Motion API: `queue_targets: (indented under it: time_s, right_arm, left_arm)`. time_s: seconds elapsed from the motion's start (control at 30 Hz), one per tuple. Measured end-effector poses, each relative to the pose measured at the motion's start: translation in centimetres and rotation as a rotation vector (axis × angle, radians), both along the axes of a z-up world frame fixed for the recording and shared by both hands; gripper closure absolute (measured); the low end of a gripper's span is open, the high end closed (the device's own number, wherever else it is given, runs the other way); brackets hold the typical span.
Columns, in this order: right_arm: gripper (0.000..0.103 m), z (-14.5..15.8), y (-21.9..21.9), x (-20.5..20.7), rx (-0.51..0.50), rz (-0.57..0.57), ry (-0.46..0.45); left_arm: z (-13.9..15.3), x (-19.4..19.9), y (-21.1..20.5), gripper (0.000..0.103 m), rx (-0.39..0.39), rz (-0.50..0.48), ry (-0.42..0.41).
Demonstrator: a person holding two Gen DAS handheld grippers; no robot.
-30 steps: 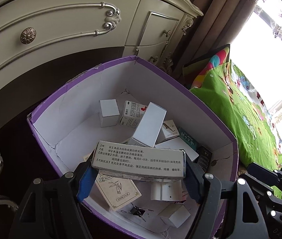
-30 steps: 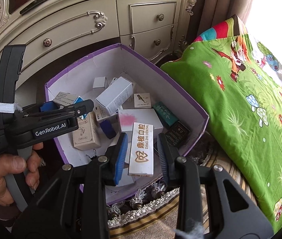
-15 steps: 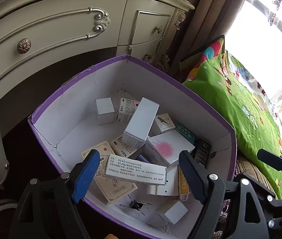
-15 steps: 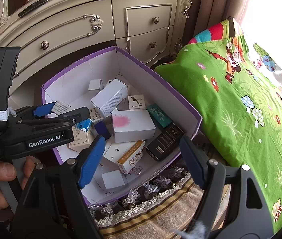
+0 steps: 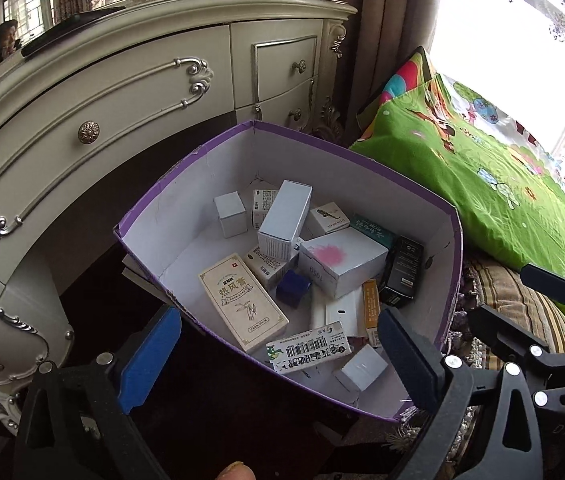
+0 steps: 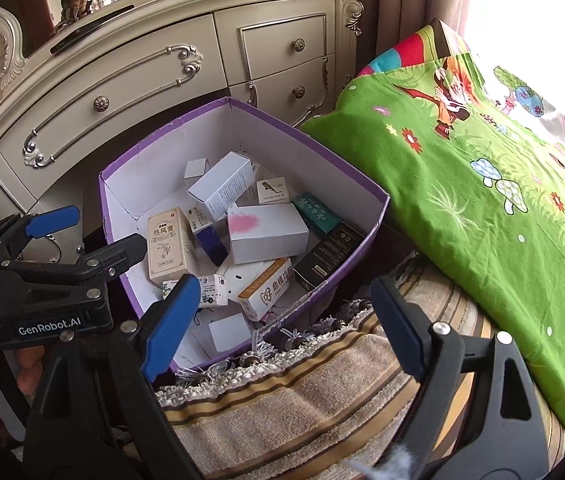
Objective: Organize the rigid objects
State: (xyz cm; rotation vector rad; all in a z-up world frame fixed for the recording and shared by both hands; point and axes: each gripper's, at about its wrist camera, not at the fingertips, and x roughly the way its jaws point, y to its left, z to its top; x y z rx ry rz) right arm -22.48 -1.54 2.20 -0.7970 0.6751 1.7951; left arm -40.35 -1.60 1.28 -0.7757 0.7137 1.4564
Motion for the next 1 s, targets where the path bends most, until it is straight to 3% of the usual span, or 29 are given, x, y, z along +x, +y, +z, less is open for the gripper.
queue_targets:
  time_s: [0.43,1.0]
  right_arm:
    - [0.013,-0.5,-2.1,3.4,0.010,-0.092,0.106]
    - [0.013,-1.0,-2.0,3.6,-0.005,-0.089,0.113]
  left_arm:
    - [0.9,2.6,-1.4,0.003,-0.009,-0.009,0.008]
    - [0.2,2.2,-1.2,0.003,-0.030,0.019,0.022]
